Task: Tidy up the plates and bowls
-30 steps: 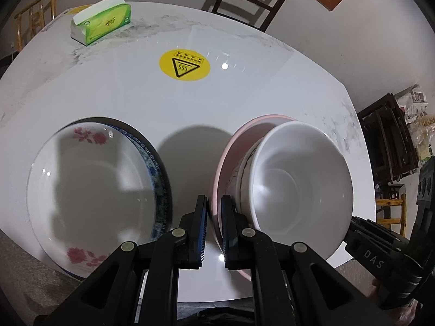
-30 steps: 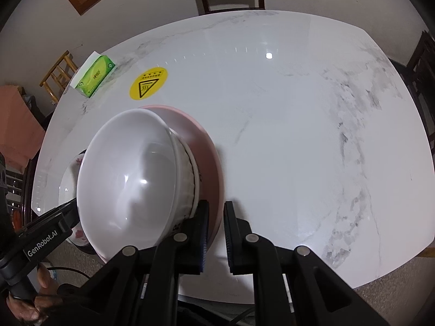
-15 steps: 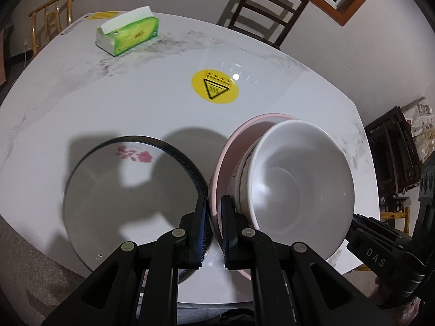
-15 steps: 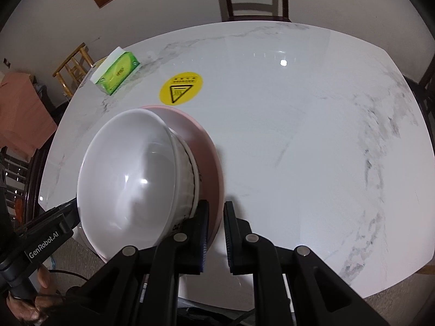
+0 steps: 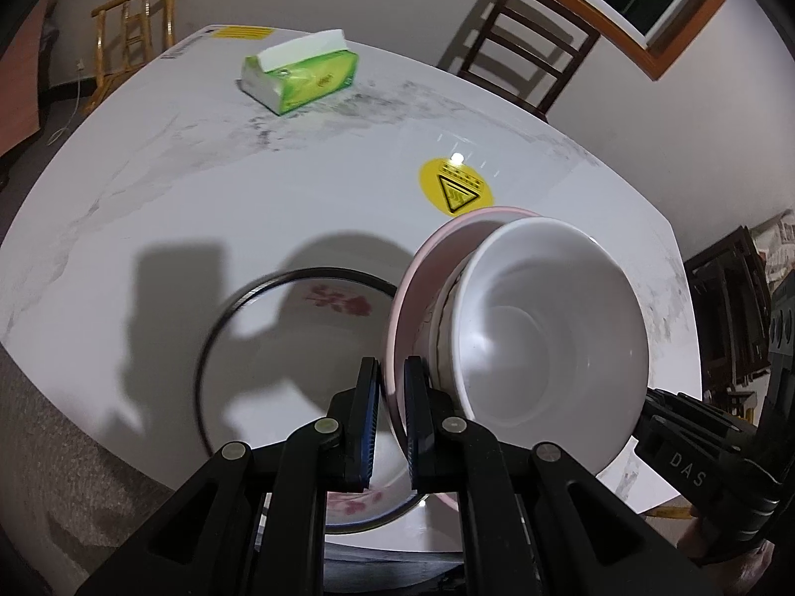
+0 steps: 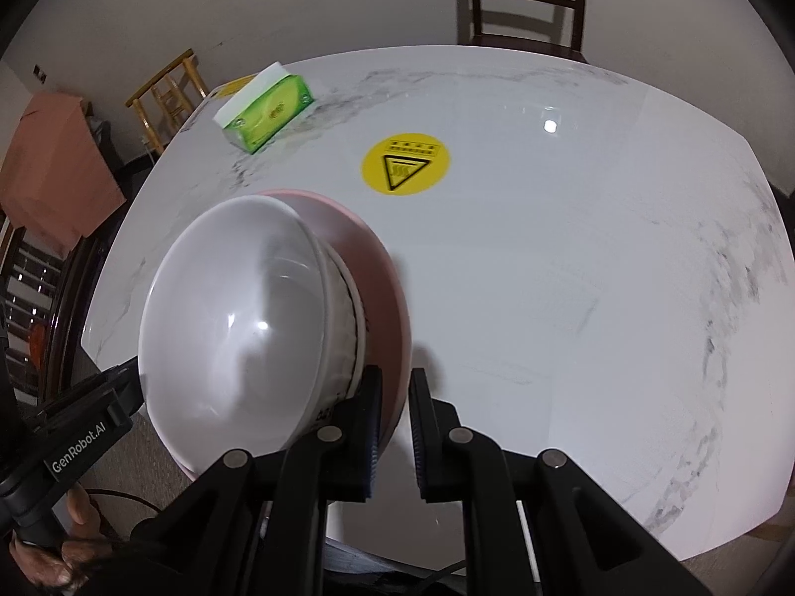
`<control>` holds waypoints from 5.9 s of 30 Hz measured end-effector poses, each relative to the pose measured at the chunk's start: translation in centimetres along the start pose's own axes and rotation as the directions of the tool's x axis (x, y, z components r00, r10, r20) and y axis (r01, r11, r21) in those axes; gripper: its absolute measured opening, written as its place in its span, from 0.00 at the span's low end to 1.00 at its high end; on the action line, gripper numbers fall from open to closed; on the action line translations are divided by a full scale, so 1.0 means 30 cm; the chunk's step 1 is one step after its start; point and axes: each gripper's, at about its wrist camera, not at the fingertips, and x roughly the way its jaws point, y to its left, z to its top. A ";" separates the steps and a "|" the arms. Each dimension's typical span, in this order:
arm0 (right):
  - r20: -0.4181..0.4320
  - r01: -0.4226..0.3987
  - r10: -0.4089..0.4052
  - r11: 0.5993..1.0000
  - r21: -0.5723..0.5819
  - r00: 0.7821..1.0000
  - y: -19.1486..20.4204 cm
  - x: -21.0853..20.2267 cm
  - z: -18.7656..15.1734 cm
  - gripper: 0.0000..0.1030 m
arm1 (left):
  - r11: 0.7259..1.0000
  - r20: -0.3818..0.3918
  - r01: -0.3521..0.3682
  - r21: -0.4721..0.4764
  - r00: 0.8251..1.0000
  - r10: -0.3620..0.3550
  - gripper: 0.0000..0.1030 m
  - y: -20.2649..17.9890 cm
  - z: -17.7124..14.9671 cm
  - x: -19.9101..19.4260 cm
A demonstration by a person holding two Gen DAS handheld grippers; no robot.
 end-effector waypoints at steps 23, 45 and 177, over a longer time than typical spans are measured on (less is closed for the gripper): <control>-0.079 -0.037 0.030 0.995 -0.088 0.996 0.233 0.138 -0.005 0.11 | 0.994 -0.021 -0.058 -0.096 0.998 0.056 0.06 0.248 -0.035 -0.025; -0.096 -0.012 0.002 0.994 -0.104 0.995 0.271 0.173 -0.030 0.12 | 0.992 -0.045 -0.044 -0.119 0.998 0.039 0.05 0.306 -0.059 0.009; 0.131 -0.058 0.090 0.972 -0.229 0.987 0.235 0.012 -0.295 0.58 | 0.953 0.299 -0.299 0.040 0.914 0.274 0.52 0.049 -0.262 -0.144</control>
